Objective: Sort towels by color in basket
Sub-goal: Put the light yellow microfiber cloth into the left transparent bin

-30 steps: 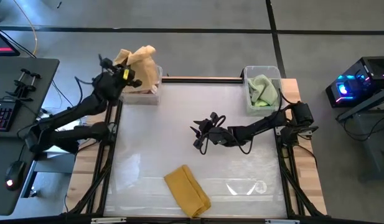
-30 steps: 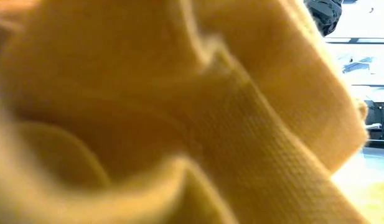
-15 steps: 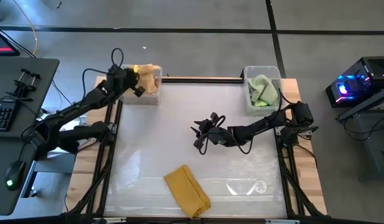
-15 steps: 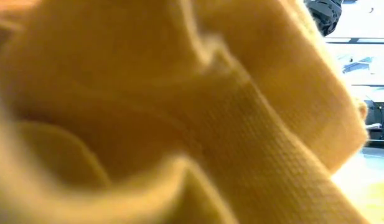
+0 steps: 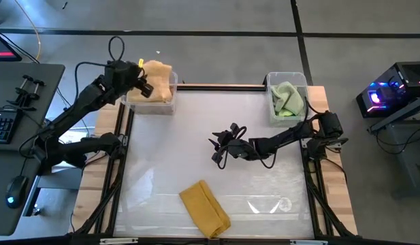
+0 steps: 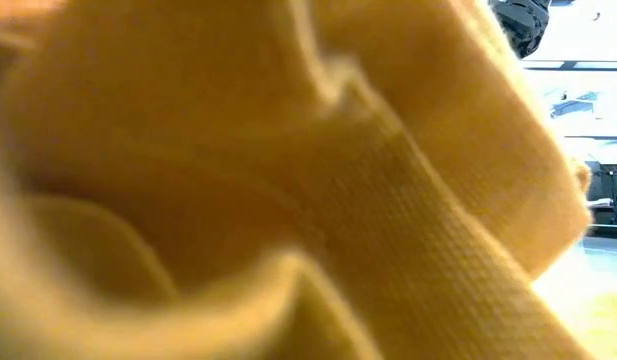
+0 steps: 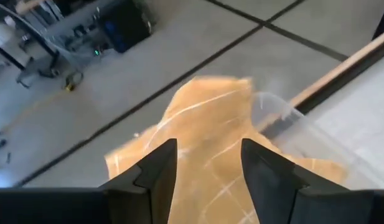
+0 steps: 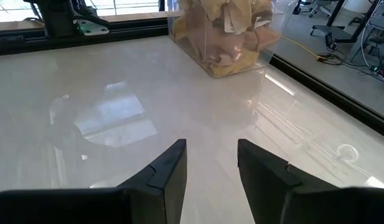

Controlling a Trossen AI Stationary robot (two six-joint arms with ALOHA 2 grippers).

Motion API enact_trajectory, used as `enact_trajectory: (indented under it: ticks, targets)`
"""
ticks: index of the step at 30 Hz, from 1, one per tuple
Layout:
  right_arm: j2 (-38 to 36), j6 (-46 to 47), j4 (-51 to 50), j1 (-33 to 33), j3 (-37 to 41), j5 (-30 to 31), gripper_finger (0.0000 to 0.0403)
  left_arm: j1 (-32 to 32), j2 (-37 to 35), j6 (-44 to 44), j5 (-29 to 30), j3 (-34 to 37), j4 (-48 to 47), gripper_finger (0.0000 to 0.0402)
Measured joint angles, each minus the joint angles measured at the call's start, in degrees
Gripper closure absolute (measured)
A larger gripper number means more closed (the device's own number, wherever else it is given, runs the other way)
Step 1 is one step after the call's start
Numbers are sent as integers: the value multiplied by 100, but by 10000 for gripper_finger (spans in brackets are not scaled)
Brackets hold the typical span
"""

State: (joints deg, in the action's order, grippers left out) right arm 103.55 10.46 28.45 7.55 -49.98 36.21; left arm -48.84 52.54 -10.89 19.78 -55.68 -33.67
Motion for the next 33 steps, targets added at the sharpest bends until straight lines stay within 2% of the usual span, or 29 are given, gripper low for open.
enact_trajectory:
  ticks: [5,10,14,19,23,26,30,33]
  targets:
    - [0,2,1,0,0,0,266,-333,417,-226,1,2,303,257]
    - [1,2,2,0,0,-4,266,-817,1416,-222,-117,8,402,293]
    - [2,2,2,0,0,-81,266,-981,2218,-185,-829,15,234,327]
    - [2,2,2,0,0,-85,266,-946,2863,-611,-1583,15,125,371]
    - [2,2,2,0,0,-85,266,-1032,3192,-790,-1814,13,67,398]
    - [2,2,2,-2,0,-85,266,-1141,3324,-877,-1833,13,50,398]
    - [2,2,2,-2,0,-85,266,-1198,3199,-810,-1832,-50,-29,397]
    - [2,2,0,-2,0,-85,266,-1171,2972,-627,-1827,-315,-433,397]
